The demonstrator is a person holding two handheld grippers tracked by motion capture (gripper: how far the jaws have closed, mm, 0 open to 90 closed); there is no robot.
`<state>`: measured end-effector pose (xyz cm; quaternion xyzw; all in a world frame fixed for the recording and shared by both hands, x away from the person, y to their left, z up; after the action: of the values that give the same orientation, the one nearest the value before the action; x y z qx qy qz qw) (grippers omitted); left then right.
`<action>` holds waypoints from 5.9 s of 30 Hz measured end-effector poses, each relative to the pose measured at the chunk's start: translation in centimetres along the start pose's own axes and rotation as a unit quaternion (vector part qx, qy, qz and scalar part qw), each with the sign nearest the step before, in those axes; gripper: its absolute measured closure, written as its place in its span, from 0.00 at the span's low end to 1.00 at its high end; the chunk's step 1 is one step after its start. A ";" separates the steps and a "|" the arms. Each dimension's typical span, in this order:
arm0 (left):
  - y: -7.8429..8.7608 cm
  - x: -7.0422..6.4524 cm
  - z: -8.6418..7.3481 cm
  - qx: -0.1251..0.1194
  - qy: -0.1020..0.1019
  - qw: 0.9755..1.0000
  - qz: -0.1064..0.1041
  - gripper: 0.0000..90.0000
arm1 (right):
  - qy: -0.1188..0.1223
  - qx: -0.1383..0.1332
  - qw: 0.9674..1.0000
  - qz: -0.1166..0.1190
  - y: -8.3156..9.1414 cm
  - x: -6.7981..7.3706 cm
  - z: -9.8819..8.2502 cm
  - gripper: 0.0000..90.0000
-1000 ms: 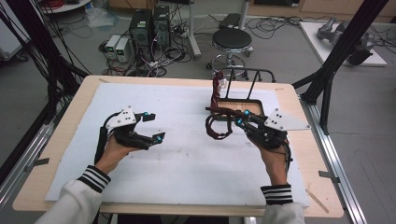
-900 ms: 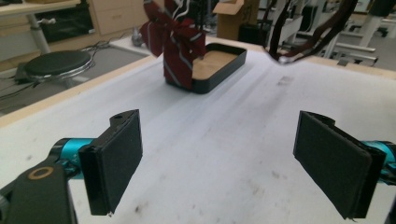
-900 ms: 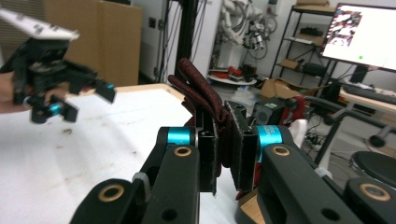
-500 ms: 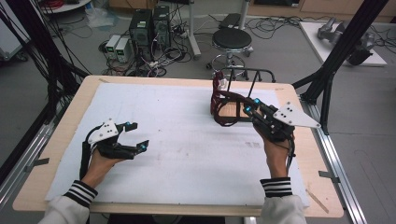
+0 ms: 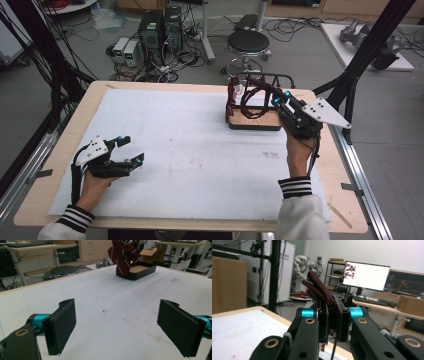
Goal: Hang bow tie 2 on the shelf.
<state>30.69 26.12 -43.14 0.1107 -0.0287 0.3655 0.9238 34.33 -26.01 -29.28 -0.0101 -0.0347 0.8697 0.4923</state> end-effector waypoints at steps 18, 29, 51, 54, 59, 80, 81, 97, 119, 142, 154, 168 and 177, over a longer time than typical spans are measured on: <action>2.4 0.3 -0.7 -0.020 0.003 0.999 0.028 0.18 | 0.008 -0.014 0.996 -0.085 -2.4 -2.1 -0.5 0.93; 2.6 0.5 -0.8 -0.023 0.004 0.999 0.033 0.18 | 0.002 -0.012 0.995 -0.102 -3.8 -3.3 -0.6 0.93; 1.6 0.0 -0.8 -0.025 0.000 1.000 0.019 0.19 | -0.028 0.032 0.991 -0.130 -5.5 -5.1 -2.0 0.93; 1.5 0.0 -0.9 -0.025 0.000 1.000 0.019 0.19 | -0.033 0.038 0.990 -0.135 -5.4 -5.0 -2.2 0.93; 1.4 -0.1 -0.9 -0.025 -0.001 1.000 0.015 0.19 | -0.046 0.054 0.987 -0.141 -5.1 -5.0 -2.6 0.93; 1.4 -0.3 -0.9 -0.028 -0.002 1.000 0.009 0.19 | -0.031 0.113 0.981 -0.157 -5.0 -4.4 -4.4 0.93; 1.4 -0.3 -0.9 -0.027 -0.002 1.000 0.008 0.19 | -0.027 0.117 0.980 -0.158 -5.0 -4.3 -4.5 0.93; 1.5 -0.3 -1.0 -0.024 -0.006 1.000 0.006 0.19 | -0.044 0.144 0.976 -0.158 -5.2 -4.3 -6.1 0.93; 1.2 -0.1 -1.3 -0.018 -0.005 1.000 0.008 0.19 | -0.057 0.169 0.971 -0.158 -7.2 -5.0 -8.4 0.93; 1.4 0.0 -1.2 -0.026 -0.007 1.000 0.016 0.19 | -0.062 0.205 0.968 -0.134 -7.3 -5.5 -9.1 0.21; 2.5 0.2 -1.1 -0.041 -0.016 0.998 0.042 0.19 | -0.051 0.167 0.983 -0.049 -2.4 -3.6 -7.4 0.12; 3.1 -0.7 -2.3 -0.063 -0.023 0.996 0.063 0.19 | -0.044 0.091 0.995 0.008 5.4 0.7 -10.4 0.12; 3.4 -0.9 -2.8 -0.083 -0.017 0.994 0.070 0.18 | -0.049 0.073 0.996 -0.005 7.6 1.2 -12.6 0.12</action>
<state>27.66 28.53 -45.36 0.0374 -0.0823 0.4236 0.9013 27.84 -28.26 -42.37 0.0683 0.0047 0.8671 0.4935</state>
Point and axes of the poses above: each handheld gripper's, and its own axes: y roughly backward along the jaws, z roughly out of its top, x roughly to its left, the point moved 1 cm from there along -y, roughly forward along the jaws, and after that the axes turned 9 degrees about -y, right-handed, at the moved point
